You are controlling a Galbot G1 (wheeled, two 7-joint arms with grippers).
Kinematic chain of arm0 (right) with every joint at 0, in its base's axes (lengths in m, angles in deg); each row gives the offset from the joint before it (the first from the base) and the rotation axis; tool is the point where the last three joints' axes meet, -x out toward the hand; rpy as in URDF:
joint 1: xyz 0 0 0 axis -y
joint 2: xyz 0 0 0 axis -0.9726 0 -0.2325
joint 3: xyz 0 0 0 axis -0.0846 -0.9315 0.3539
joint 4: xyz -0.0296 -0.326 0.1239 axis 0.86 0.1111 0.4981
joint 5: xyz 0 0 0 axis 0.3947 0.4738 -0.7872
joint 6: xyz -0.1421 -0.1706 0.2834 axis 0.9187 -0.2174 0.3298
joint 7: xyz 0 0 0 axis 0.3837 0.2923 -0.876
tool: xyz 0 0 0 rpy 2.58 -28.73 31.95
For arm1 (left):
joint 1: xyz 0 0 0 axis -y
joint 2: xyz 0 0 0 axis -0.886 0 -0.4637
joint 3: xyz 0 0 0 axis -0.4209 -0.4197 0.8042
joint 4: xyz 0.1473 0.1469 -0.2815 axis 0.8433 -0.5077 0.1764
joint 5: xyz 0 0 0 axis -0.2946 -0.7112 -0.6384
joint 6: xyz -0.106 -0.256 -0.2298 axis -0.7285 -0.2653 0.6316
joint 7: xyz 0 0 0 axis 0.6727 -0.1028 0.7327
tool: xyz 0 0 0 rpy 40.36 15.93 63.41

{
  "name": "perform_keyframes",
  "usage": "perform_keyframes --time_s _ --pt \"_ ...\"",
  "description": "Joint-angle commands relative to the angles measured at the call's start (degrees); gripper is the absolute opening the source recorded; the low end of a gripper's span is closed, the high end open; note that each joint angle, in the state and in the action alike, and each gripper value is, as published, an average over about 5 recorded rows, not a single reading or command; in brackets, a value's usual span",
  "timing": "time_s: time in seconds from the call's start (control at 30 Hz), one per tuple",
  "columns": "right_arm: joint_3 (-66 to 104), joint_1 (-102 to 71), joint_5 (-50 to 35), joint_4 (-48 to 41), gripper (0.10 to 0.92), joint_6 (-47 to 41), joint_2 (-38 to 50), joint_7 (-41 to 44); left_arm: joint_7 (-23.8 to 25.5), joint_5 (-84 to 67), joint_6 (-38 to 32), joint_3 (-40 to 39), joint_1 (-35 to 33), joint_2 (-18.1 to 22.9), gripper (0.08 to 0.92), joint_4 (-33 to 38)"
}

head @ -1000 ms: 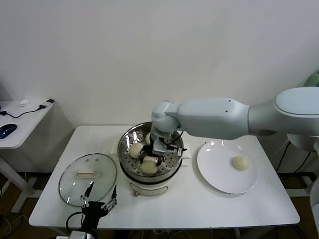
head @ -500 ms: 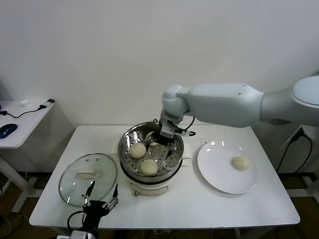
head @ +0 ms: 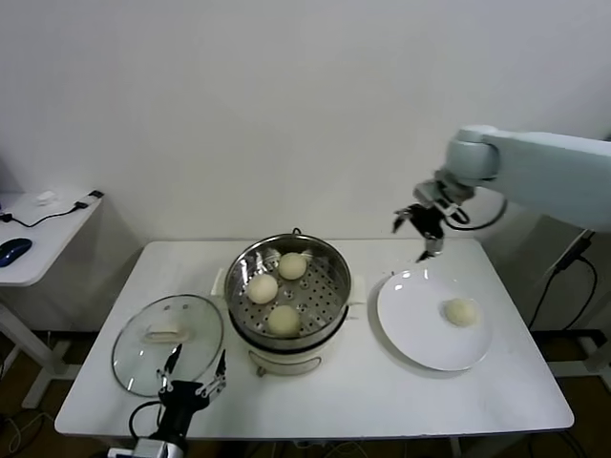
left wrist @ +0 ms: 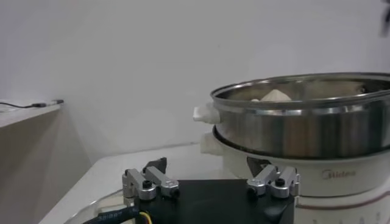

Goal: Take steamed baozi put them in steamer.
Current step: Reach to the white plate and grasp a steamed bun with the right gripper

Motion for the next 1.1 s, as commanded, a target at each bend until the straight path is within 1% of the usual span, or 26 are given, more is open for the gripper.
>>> perform_keyframes --time_s 0.03,0.2,0.47,0.77,0.87,1.1 --pt "7.7 -16.3 7.2 -9.6 0.823 -5.1 10.0 2.2 0.0 0.0 0.0 0.2 -0.3 0.2 0.823 0.2" --pt "13.5 -23.7 10.9 -17.2 0.823 -4.0 6.0 2.3 -0.1 0.1 -0.2 0.4 -0.6 0.3 0.823 -0.3" --pt "19.0 -30.9 13.7 -22.8 0.823 -3.6 2.2 0.9 -0.1 0.1 -0.2 0.5 -0.2 0.6 0.823 -1.6" --pt "26.7 -36.9 13.9 -30.1 0.823 -3.3 -1.6 -0.6 -0.2 -0.1 -0.3 0.8 0.0 0.2 0.823 -2.3" --pt "28.0 -37.7 14.1 -31.0 0.823 -3.3 -2.4 -1.1 -0.2 -0.4 -0.2 1.0 0.2 0.3 0.823 -2.3" --pt "27.2 -37.2 14.6 -29.9 0.818 -3.9 -2.4 -1.5 -0.2 -0.4 -0.2 0.9 0.1 0.3 0.823 -2.3"
